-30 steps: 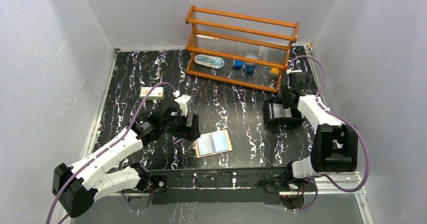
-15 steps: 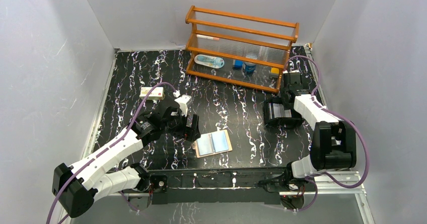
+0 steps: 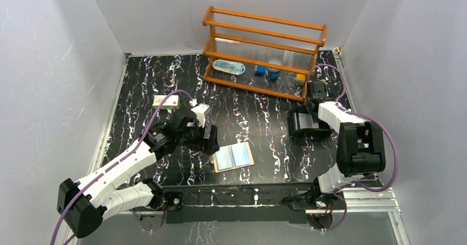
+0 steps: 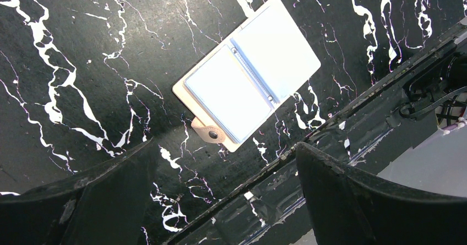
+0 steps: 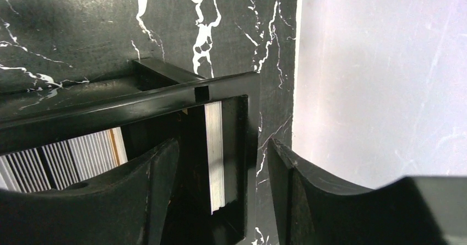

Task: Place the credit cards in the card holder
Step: Pick up the credit card from the storage box.

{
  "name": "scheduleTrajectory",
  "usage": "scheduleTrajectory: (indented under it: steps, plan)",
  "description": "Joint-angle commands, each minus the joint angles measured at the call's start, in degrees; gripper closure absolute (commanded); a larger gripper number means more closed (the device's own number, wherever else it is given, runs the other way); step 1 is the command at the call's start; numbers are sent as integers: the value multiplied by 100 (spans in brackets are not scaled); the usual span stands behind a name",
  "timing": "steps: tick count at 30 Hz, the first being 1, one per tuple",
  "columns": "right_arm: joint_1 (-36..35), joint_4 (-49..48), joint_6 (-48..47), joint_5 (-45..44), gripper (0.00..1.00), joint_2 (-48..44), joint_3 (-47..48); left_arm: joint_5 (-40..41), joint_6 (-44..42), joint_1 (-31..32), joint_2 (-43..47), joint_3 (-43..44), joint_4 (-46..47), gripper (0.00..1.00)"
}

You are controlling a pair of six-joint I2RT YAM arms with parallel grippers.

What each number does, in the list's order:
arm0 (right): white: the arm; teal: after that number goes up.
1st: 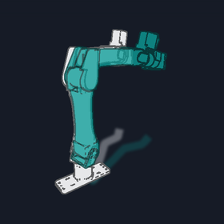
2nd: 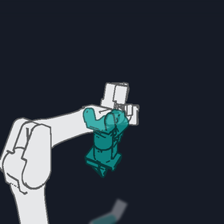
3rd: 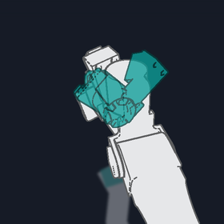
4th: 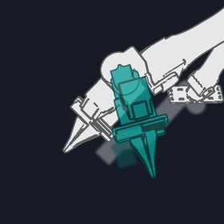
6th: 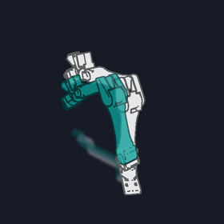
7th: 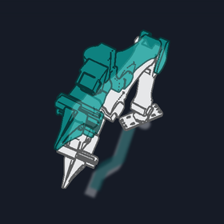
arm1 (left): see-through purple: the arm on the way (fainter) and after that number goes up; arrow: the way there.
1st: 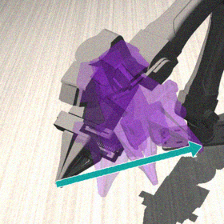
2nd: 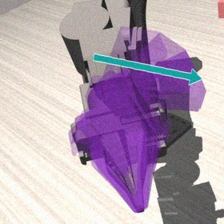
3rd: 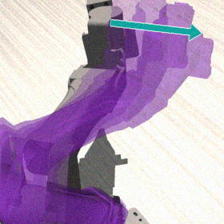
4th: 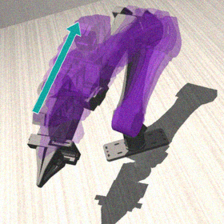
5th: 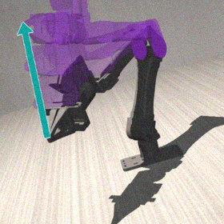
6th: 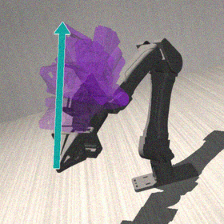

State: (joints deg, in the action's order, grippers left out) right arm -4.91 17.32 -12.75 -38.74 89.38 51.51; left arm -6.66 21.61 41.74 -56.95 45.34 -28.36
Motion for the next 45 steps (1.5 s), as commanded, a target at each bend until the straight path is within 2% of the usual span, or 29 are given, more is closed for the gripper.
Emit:
scheduleTrajectory:
  steps: [1,6,10,24,39,45]
  plan:
    - [-19,-310,-116,-357,35,-2,-10,-95,-69,10,11,-39,-12,6]
    - [-13,-324,-135,-408,48,-53,7,-91,-78,10,7,-36,-11,6]
    - [-22,-274,-113,-390,55,-181,50,-90,-73,8,-3,-39,-10,6]
    - [-24,-128,-87,-294,66,-441,176,-99,-69,9,8,-36,-2,6]
    - [-63,-151,-54,-105,69,-405,183,-99,-71,10,-15,-48,-2,6]
    - [-151,-93,109,424,62,-448,206,-106,-69,9,-10,-43,-3,6]
